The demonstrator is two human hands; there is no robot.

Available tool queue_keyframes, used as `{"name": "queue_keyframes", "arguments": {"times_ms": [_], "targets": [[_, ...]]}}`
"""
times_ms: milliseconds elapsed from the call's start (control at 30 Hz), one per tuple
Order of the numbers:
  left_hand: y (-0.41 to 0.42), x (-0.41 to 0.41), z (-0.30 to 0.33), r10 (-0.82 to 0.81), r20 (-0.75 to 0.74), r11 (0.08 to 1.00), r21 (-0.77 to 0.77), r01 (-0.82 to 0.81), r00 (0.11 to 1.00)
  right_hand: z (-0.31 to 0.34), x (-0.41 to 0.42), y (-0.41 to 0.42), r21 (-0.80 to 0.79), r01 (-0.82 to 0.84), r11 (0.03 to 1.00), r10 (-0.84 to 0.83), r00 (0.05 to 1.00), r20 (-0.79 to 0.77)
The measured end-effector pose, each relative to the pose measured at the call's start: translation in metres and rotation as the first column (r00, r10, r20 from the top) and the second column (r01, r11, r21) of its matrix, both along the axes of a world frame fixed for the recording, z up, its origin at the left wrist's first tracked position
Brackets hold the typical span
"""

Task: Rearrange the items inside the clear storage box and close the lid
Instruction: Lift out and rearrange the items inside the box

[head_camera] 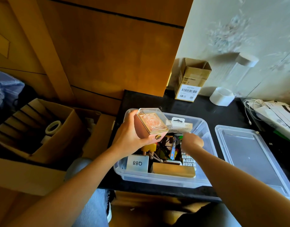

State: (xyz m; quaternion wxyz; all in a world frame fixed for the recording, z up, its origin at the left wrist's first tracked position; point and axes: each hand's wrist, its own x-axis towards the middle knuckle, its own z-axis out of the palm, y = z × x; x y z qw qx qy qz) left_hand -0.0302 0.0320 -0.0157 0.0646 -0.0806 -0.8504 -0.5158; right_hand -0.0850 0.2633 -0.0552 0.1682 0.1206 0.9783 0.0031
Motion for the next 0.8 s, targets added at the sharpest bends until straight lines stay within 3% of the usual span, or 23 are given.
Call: {"name": "queue_keyframes", "arguments": {"times_ms": [67,167,400,700,800], "targets": [[0.0,0.0,0.001,0.005,-0.015,1.0,-0.017,-0.005,1.0,0.001,-0.001,0.004,0.163,-0.09,0.982,0.104,0.992,-0.074],[0.0,0.0,0.001,0.015,-0.024,0.999,-0.038,-0.016,1.0,0.002,-0.005,0.009,0.283,-0.208,0.936,0.239,0.968,-0.08],[-0.001,0.0,0.001,0.018,-0.039,0.997,-0.068,-0.021,0.999,0.009,-0.005,0.017,0.331,-0.332,0.883,0.375,0.924,-0.075],[-0.001,-0.001,-0.001,0.012,-0.047,0.998,-0.058,-0.015,0.999,0.029,0.008,0.018,0.0,-0.225,0.974,0.215,0.931,-0.295],[-0.001,-0.001,-0.002,0.011,-0.048,0.998,-0.057,-0.014,0.999,0.035,0.012,0.013,-0.229,-0.239,0.944,0.145,0.92,-0.364]]}}
